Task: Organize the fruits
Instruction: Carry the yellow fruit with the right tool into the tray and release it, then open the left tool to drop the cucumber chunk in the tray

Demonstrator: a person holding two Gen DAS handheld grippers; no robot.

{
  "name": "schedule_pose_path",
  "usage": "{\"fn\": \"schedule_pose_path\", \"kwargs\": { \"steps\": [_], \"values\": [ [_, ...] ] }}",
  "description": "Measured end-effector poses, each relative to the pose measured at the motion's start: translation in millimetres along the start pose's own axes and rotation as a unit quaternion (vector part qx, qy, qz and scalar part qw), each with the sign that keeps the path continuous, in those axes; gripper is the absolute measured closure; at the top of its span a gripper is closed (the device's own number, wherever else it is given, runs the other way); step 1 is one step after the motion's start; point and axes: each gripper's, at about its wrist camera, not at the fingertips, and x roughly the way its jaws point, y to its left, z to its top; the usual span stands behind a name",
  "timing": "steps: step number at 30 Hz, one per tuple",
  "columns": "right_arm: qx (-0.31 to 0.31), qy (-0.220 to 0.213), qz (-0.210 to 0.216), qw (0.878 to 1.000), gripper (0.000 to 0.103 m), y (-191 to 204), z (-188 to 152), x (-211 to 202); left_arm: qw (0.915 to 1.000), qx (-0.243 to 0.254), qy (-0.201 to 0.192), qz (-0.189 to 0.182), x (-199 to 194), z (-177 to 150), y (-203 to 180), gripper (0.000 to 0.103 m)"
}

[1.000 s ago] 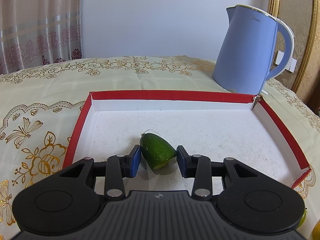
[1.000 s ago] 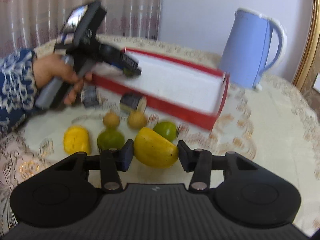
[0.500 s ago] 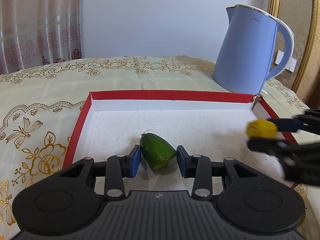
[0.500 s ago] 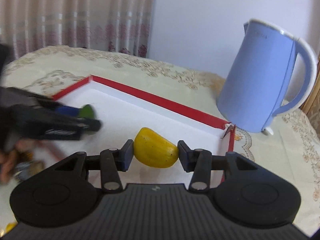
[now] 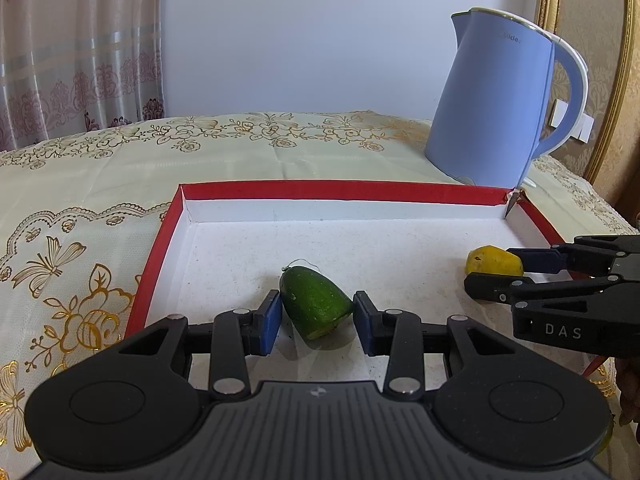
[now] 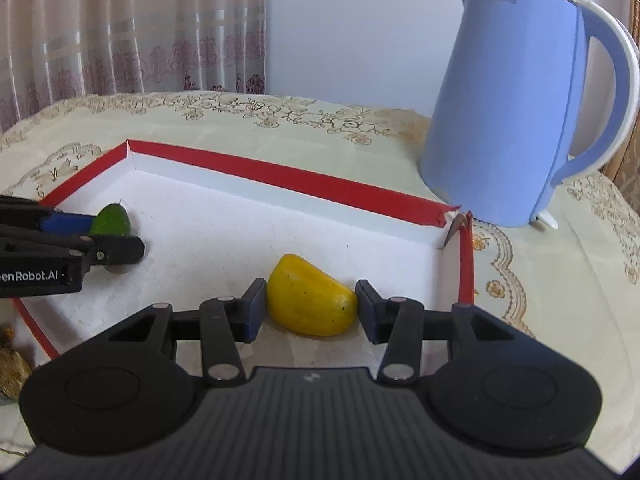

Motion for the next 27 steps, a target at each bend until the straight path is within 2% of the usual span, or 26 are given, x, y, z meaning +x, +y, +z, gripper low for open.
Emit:
{"fn": "schedule_pose_path", "kwargs": {
  "steps": [7, 9, 10, 12, 13, 16, 18, 20, 24, 25, 27],
  "values": [
    [0.001, -0.017, -0.013, 1.000, 0.057, 4.1, -7.7, -2.3, 1.0000, 0.000, 0.000, 0.000, -0.2, -0.2, -0.2, 0.065],
    [-0.001, -0.020, -0.023, 1.000, 0.053, 6.2, -8.8, -3.3, 1.0000, 0.000, 0.000, 0.000, -0.2, -0.1, 0.0, 0.065],
    [-0.002, -0.021, -0.029, 0.999, 0.048, 7.2, -9.1, -3.7, 1.0000, 0.000, 0.000, 0.000, -0.2, -0.1, -0.2, 0.065],
    [0.000, -0.022, -0.028, 0.999, 0.030, 6.1, -10.9, -6.0, 1.0000, 0.001, -0.001, 0.000, -0.4, 0.0, 0.3, 0.065],
    [0.003, -0.029, -0.025, 0.999, 0.018, 5.6, -13.0, -9.6, 1.0000, 0.001, -0.001, 0.000, -0.6, 0.0, 0.8, 0.065],
    [0.024, -0.072, -0.025, 0.997, 0.013, -0.7, -21.9, -29.9, 1.0000, 0.003, -0.001, 0.002, -1.4, -0.1, 0.9, 0.065],
    [0.058, -0.118, -0.013, 0.991, 0.009, -11.5, -32.5, -49.8, 1.0000, 0.004, -0.002, 0.004, -1.2, 0.3, 1.0, 0.065],
    [0.106, -0.165, -0.005, 0.981, 0.003, -24.5, -47.9, -67.9, 1.0000, 0.004, -0.002, 0.007, -0.9, -0.1, -0.8, 0.065],
    [0.178, -0.230, -0.024, 0.957, 0.000, -41.9, -72.8, -92.4, 0.9999, -0.002, -0.002, 0.011, -0.9, 0.2, -0.5, 0.065],
    [0.188, -0.244, -0.025, 0.951, 0.000, -46.6, -76.6, -95.7, 0.9999, -0.004, -0.002, 0.016, -0.9, 0.0, -0.5, 0.065],
    [0.198, -0.246, -0.026, 0.948, 0.000, -49.9, -77.9, -96.0, 0.9997, -0.008, -0.004, 0.021, -1.0, 0.4, 0.9, 0.065]
  ]
}}
